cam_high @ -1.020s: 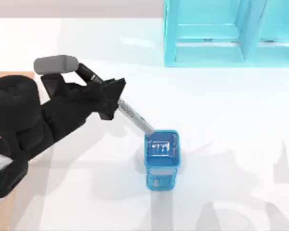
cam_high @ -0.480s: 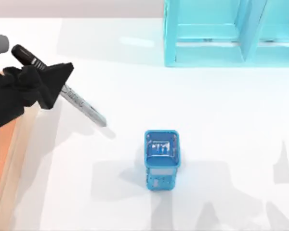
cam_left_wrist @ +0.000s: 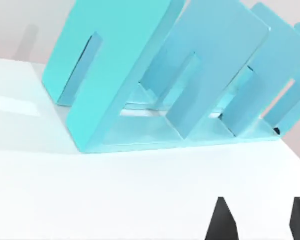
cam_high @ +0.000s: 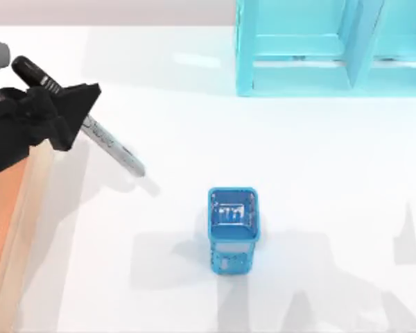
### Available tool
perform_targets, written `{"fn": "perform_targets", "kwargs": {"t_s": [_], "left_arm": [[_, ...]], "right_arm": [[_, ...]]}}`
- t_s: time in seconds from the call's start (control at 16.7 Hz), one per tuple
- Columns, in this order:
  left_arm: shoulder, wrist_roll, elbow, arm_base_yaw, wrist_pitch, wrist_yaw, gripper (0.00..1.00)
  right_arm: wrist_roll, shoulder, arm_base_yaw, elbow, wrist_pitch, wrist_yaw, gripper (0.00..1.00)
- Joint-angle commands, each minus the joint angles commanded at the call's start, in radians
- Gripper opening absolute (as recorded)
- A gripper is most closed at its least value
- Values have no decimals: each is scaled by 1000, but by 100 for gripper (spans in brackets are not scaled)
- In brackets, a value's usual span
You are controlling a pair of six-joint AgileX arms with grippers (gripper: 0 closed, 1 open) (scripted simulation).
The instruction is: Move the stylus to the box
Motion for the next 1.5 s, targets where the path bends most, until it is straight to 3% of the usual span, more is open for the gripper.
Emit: {"fn": "perform_targets", "kwargs": {"t_s": [0.24,0.48,0.96,1.5], "left_arm": [[46,205,128,77,-172,16,0],[138,526,299,197,-453,41,0],[409,1373,665,483,-1182,151,0],[705,2271,979,738,-1902,376,0]], "right_arm": [[0,0,0,0,0,0,100],[0,0,0,0,0,0,100],[0,0,0,0,0,0,100],[0,0,0,0,0,0,100]]}}
